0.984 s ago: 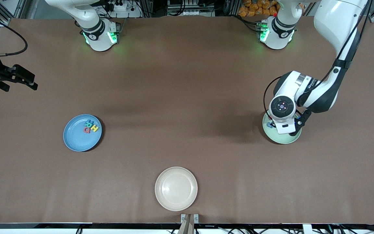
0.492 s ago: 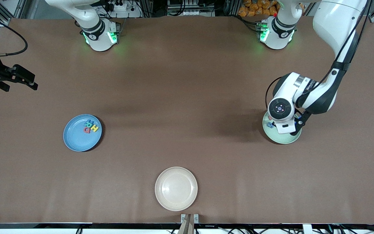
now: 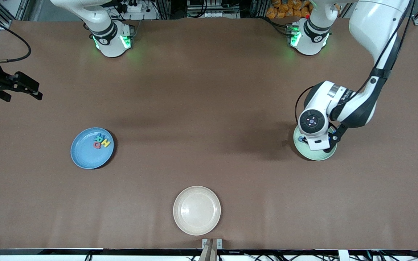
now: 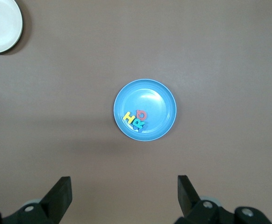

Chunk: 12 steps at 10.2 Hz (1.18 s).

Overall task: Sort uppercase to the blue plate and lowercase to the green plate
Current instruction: 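Lower the blue letter into the green plate and open the left gripper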

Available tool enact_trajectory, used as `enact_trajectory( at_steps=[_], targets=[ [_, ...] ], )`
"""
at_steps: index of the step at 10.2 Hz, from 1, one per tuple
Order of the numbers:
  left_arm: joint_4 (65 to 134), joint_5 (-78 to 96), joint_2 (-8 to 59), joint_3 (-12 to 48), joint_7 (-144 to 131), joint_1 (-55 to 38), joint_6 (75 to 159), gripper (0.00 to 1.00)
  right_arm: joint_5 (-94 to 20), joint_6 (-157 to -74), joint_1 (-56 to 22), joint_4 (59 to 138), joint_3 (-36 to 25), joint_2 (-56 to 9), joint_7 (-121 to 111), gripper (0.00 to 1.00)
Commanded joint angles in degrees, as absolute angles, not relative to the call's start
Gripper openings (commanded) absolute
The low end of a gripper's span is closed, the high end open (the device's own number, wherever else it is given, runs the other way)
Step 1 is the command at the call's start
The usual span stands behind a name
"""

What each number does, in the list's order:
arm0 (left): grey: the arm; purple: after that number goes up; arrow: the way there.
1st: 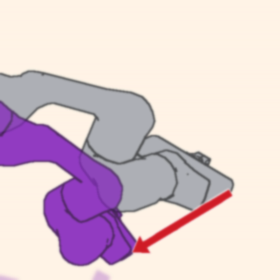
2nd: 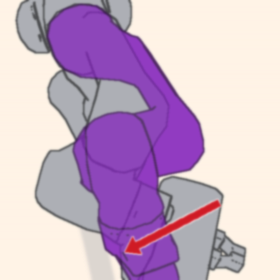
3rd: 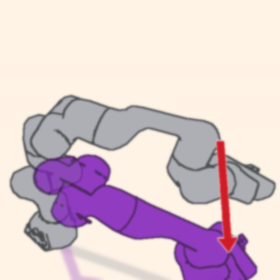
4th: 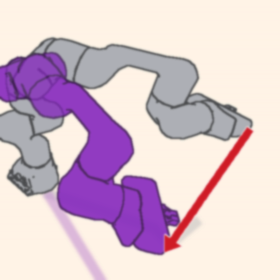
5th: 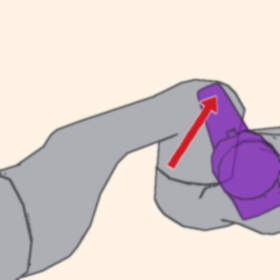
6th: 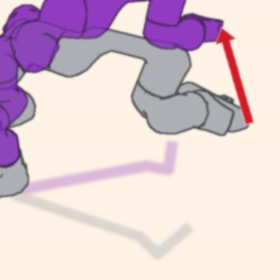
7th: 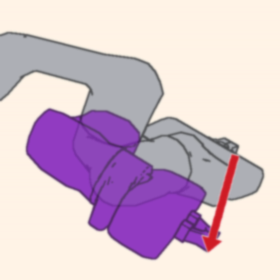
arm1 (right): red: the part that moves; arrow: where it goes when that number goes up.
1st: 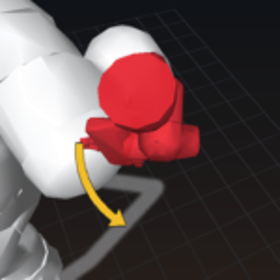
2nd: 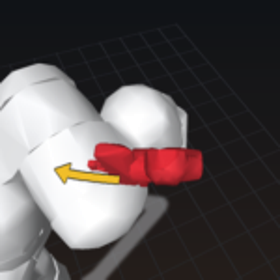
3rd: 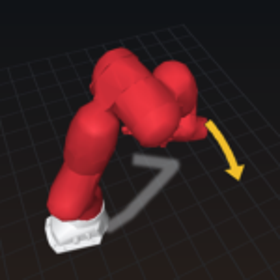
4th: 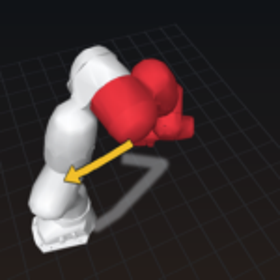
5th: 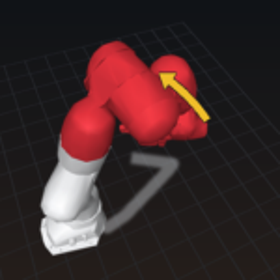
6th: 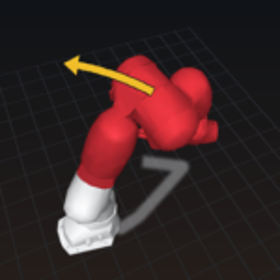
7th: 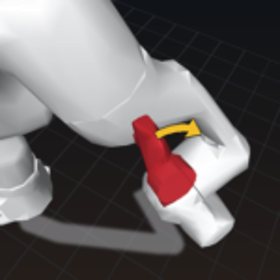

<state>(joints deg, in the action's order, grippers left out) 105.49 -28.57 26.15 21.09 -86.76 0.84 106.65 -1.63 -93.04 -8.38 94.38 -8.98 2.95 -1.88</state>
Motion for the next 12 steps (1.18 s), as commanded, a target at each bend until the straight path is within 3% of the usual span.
enact_trajectory(
  at_steps=[1,5,7,12],
  targets=[
    [100.6,-24.8,26.1,21.6,-85.9,2.1,105.6,1.00,-2.4,-91.9,-8.3,93.4,-9.1,2.6,-2.0,1.00],
    [94.1,-13.5,24.9,21.8,-78.9,8.0,106.7,1.00,-2.4,-91.9,-8.3,93.4,-9.1,2.6,-1.9,1.00],
    [94.3,-5.9,23.5,21.8,-78.7,10.0,111.2,1.00,-2.5,-91.6,-8.3,93.4,-9.0,2.6,-1.9,1.00],
    [94.2,-10.0,23.4,23.5,-77.6,9.1,116.3,1.00,-2.7,-91.0,-8.3,93.4,-9.1,2.7,-1.9,1.00]
  ],
)
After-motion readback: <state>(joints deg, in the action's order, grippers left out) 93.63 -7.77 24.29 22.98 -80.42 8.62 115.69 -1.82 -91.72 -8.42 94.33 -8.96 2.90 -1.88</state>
